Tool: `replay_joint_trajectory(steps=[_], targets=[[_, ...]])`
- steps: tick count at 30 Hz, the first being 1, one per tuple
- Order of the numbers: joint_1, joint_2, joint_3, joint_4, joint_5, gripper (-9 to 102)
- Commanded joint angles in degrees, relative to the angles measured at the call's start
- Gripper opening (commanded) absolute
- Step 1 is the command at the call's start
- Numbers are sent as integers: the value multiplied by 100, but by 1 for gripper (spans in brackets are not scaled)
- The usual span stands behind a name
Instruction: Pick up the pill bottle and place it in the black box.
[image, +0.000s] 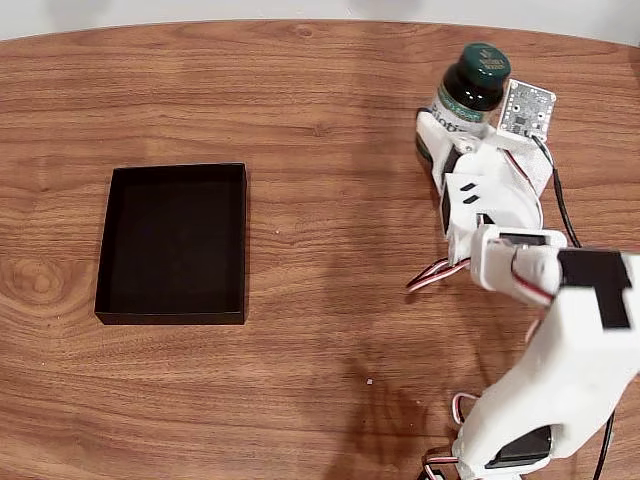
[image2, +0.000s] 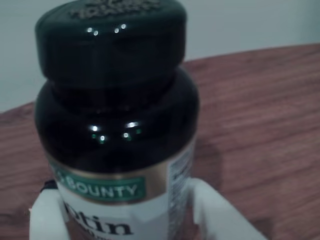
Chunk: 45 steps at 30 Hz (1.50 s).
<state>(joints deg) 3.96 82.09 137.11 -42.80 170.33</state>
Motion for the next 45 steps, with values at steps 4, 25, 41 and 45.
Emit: replay_joint_trajectory(steps=[4, 25, 41, 45], targets=[[-756, 2145, 773, -290, -26, 16], [-3146, 3630, 2355, -870, 457, 14], [-3973, 3103, 2127, -1072, 580, 14], [-4157, 2663, 2013, -1415, 659, 14]])
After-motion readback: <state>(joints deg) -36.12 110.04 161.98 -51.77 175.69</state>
